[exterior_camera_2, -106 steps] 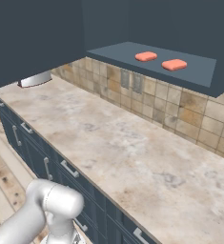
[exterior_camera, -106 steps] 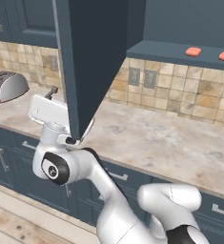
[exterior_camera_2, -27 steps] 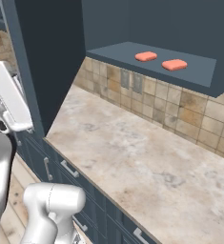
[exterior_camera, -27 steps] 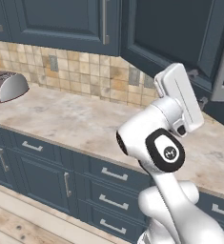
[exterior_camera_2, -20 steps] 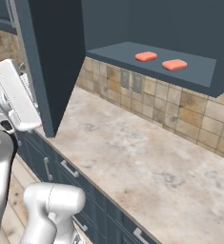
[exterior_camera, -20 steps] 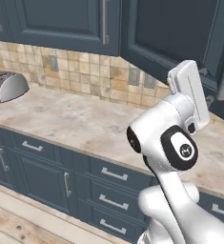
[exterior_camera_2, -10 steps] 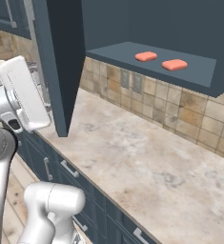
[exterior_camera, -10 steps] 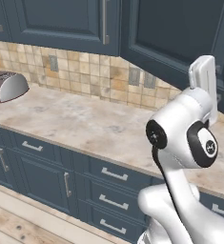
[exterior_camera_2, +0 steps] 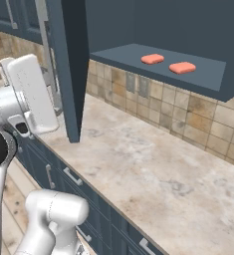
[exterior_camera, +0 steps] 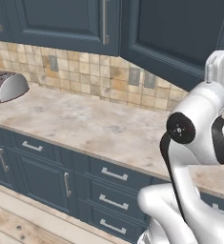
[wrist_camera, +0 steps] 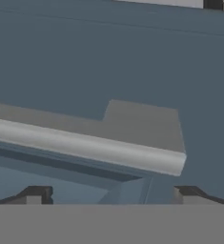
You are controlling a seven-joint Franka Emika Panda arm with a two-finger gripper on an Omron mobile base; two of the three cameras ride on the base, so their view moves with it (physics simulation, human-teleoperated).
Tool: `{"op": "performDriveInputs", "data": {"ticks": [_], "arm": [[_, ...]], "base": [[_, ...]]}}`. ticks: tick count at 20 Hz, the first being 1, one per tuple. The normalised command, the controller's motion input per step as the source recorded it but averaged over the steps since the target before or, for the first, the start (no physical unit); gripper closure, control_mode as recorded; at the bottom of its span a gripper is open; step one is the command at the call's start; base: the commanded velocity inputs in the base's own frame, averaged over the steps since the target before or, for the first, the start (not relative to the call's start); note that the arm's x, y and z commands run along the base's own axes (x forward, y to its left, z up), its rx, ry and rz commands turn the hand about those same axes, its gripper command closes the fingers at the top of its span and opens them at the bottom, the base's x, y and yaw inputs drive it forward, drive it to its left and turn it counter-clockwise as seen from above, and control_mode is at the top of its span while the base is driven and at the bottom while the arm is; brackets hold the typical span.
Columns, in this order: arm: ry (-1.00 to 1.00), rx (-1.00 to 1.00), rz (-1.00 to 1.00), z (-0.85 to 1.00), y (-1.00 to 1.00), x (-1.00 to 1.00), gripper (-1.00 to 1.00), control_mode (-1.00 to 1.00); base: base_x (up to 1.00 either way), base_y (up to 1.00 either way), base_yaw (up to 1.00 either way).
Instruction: Pick up the bar soap and bar soap from the sink, and place them back in the cabinet, and close the cabinet door.
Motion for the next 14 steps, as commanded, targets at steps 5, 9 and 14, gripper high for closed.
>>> {"op": "performDriveInputs", "data": {"ticks": [5,9,14], "arm": [[0.00,0.04,0.07,0.00,-0.16,0.27,-1.00,-1.00],[0.00,0.05,0.06,0.00,-0.19,0.28,-1.00,-1.00],[0.01,0.07,0.05,0.00,-0.20,0.27,-1.00,-1.00]], "base": [[0.00,0.00,0.00],[0.00,0.00,0.00],[0.00,0.00,0.00]]}}
